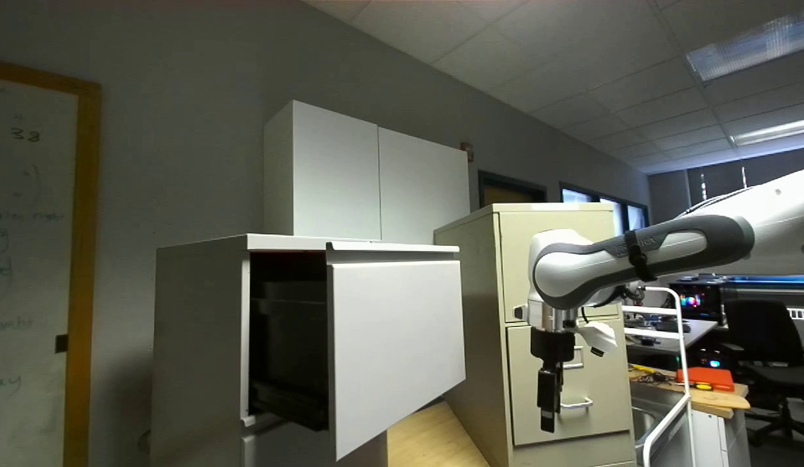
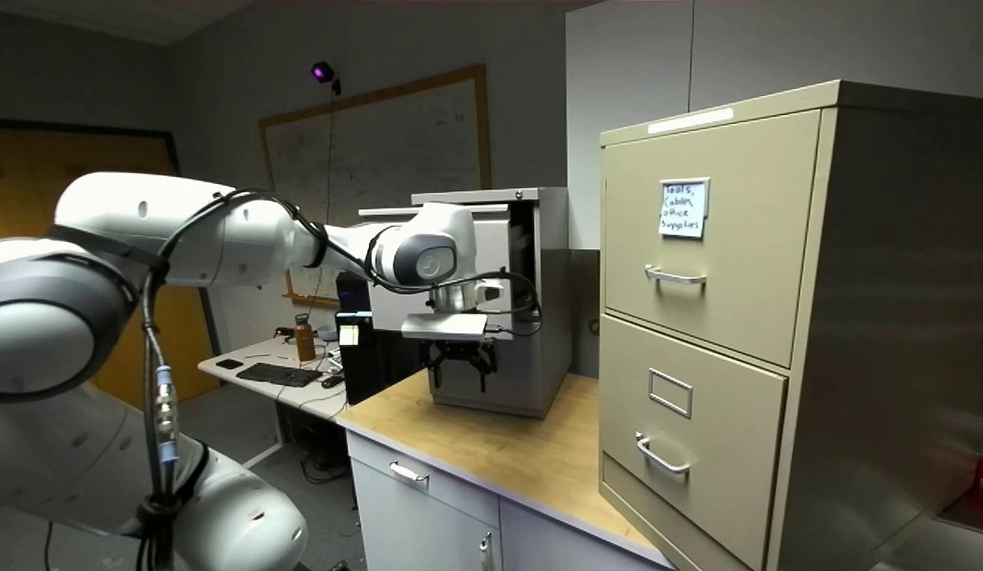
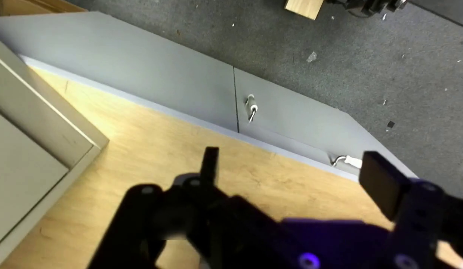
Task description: Close the top drawer of the file cabinet
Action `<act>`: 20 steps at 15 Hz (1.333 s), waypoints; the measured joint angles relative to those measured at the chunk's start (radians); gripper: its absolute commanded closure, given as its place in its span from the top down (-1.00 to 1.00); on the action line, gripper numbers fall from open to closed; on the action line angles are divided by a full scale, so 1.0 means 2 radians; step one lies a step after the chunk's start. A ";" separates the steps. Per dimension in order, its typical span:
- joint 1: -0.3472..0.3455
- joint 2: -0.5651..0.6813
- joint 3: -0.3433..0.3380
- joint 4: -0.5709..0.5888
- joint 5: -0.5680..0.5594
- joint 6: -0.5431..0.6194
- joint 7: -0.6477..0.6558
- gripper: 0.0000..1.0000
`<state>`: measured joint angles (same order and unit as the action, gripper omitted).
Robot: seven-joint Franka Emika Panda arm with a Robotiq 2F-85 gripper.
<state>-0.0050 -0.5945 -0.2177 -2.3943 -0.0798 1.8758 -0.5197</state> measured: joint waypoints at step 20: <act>0.093 -0.076 0.042 -0.031 0.106 0.327 0.065 -0.94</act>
<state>0.1811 -0.7466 -0.1341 -2.4558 0.1329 2.5303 -0.3890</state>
